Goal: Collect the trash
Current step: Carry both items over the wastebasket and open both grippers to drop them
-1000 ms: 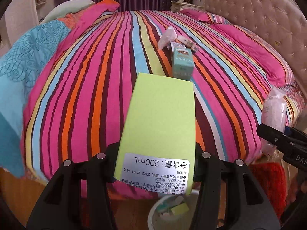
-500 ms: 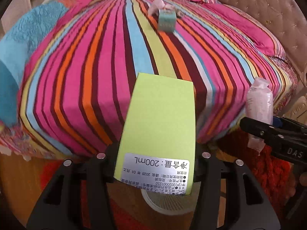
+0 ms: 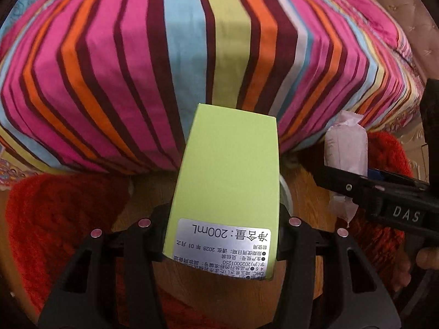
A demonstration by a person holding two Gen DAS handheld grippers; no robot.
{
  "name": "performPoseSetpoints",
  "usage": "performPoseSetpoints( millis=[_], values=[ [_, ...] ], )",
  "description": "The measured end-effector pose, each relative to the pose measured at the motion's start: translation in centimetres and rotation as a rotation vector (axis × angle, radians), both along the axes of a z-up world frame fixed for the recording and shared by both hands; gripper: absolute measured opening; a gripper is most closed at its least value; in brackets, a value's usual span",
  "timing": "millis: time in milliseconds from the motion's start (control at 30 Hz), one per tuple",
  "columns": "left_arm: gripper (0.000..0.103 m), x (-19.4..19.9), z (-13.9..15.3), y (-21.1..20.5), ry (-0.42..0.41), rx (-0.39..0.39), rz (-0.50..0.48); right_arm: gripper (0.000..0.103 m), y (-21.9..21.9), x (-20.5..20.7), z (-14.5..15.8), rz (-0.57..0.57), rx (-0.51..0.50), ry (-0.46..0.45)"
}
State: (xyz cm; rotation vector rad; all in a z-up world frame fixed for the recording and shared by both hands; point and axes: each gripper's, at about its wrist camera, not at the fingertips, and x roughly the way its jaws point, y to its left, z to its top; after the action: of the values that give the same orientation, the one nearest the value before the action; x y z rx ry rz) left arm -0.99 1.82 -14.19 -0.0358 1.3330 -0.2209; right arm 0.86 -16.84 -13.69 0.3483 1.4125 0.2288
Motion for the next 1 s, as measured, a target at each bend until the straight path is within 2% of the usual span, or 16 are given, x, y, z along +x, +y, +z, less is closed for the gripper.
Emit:
performPoseSetpoints(
  millis=[267,500,800,867,900,933,967,1000],
  values=[
    [0.051,0.1,-3.3,-0.7,0.126,-0.004,-0.025,0.065,0.2,0.8,-3.8,-0.015,0.039,0.144],
    [0.051,0.3,-6.8,-0.9,0.270,-0.028,-0.027,0.065,0.0,0.9,-7.5,-0.032,0.064,0.271],
    [0.054,0.1,-10.2,-0.5,0.404,-0.017,-0.017,0.066,1.0,1.1,-9.5,-0.026,0.061,0.343],
    [0.069,0.5,-10.7,-0.5,0.431,-0.005,-0.013,0.067,1.0,1.0,-10.2,-0.032,0.060,0.367],
    [0.071,0.5,-11.1,-0.4,0.445,0.002,-0.009,0.070,1.0,1.0,-10.4,-0.032,0.054,0.379],
    [0.073,0.5,-11.0,-0.6,0.452,0.001,-0.008,0.086,0.9,0.9,-10.5,-0.033,0.053,0.389],
    [0.074,0.5,-11.1,-0.6,0.456,0.000,-0.007,0.093,0.9,0.9,-10.6,-0.040,0.055,0.390],
    [0.074,0.5,-10.9,-0.7,0.457,0.001,-0.006,0.095,0.7,1.0,-10.5,-0.048,0.054,0.382]
  ],
)
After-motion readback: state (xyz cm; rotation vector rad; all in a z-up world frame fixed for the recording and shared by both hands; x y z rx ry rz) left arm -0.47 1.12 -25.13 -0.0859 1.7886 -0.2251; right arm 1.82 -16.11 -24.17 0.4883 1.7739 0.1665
